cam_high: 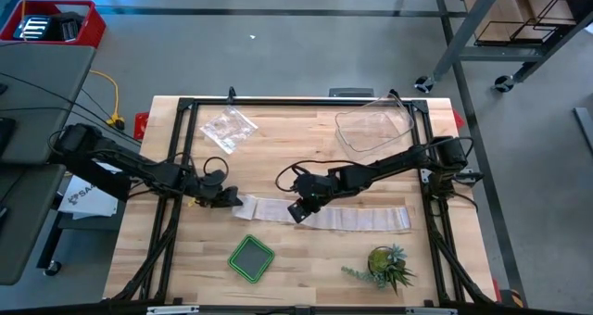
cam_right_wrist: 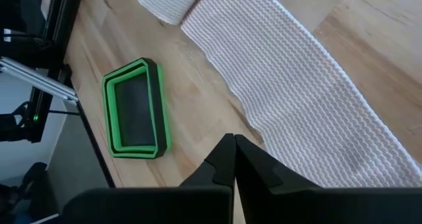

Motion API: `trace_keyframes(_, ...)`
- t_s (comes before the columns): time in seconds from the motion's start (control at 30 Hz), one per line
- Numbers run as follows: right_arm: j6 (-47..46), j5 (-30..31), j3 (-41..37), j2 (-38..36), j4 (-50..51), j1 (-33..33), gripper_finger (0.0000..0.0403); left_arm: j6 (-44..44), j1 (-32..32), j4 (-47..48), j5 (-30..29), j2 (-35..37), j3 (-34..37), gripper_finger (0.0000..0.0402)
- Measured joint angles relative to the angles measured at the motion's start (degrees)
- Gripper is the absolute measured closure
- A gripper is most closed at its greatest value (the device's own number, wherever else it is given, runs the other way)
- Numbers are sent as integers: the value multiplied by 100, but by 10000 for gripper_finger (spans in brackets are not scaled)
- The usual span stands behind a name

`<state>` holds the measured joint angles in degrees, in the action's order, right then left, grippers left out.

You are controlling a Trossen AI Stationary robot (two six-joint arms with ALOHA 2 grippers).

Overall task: Roll bandage
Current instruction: Roll the white bandage

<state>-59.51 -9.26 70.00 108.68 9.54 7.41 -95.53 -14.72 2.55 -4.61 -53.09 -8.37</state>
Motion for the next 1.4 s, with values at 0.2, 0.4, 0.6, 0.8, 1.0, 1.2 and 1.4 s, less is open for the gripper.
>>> trace_keyframes(0.2, -8, 12, 0, 0, -41, 1, 403, -45, 0, 33, 24, -16, 3, 274)
trace_keyframes(0.4, -2, 12, 0, 0, -38, 1, 403, 15, -1, 8, 53, 116, -152, 391)
trace_keyframes(0.6, -57, 25, 0, 0, -84, 1, 403, 71, 0, 52, -11, 135, -324, 398)
trace_keyframes(0.8, -353, 183, 2, 64, -74, 8, 403, 119, 0, 55, -186, 135, -466, 399)
trace_keyframes(1.0, -686, 195, -3, 389, -79, 27, 403, 118, 0, 58, -225, 134, -588, 400)
trace_keyframes(1.2, -760, 322, -2, 461, -197, 25, 403, 127, 0, 48, -344, -82, -709, 401)
trace_keyframes(1.4, -756, 322, 0, 457, -382, 7, 403, 172, -1, -400, -349, -680, -810, 387)
